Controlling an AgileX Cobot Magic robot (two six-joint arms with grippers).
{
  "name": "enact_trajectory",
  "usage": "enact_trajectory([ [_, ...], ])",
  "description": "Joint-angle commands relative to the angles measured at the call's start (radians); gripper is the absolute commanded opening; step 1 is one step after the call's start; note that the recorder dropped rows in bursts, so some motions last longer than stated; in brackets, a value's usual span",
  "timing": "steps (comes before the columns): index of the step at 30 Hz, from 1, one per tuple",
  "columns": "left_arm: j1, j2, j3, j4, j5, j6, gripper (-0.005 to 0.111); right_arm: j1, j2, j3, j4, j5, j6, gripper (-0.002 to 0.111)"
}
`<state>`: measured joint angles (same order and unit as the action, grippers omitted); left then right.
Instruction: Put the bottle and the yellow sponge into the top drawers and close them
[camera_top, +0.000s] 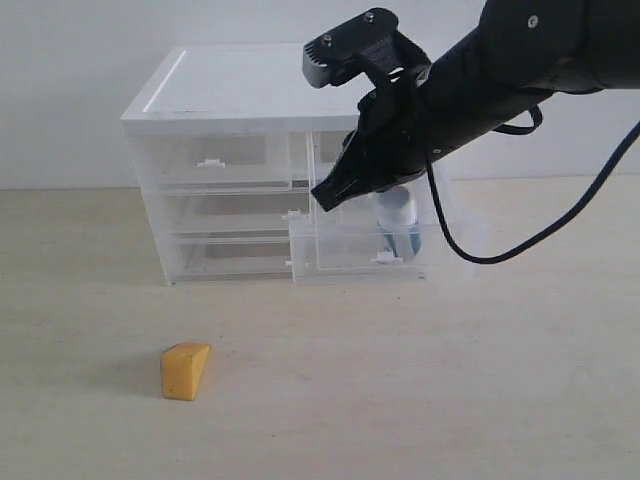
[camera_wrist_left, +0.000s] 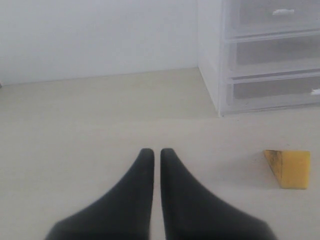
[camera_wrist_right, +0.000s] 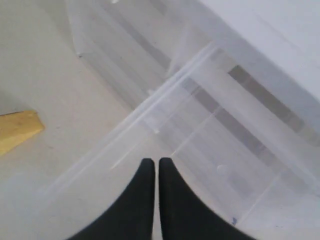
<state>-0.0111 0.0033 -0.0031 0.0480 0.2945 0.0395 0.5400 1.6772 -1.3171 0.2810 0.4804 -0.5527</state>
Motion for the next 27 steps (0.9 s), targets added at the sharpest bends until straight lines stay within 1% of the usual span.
enact_trajectory([
  [1,0.002,-0.003,0.003,-0.005,0.002,-0.007,0.004,-0.062,-0.005,-0.001,-0.022,-0.067,0.058,0.000],
  [6,0.002,-0.003,0.003,-0.005,0.002,-0.007,0.004,-0.070,-0.029,-0.001,0.008,-0.084,0.058,0.000],
  [10,0.002,-0.003,0.003,-0.005,0.002,-0.007,0.004,-0.070,-0.090,-0.001,0.011,-0.023,0.018,0.000],
  [15,0.002,-0.003,0.003,-0.005,0.002,-0.007,0.004,-0.072,-0.171,-0.001,-0.122,0.130,0.037,0.000],
  [18,0.002,-0.003,0.003,-0.005,0.002,-0.007,0.004,-0.072,-0.169,-0.001,-0.201,0.261,0.040,0.000],
  [20,0.002,-0.003,0.003,-0.005,0.002,-0.007,0.004,-0.072,-0.160,-0.001,-0.228,0.305,0.054,0.000],
  [27,0.002,-0.003,0.003,-0.005,0.002,-0.007,0.004,-0.072,-0.126,-0.001,-0.257,0.311,0.084,0.000],
])
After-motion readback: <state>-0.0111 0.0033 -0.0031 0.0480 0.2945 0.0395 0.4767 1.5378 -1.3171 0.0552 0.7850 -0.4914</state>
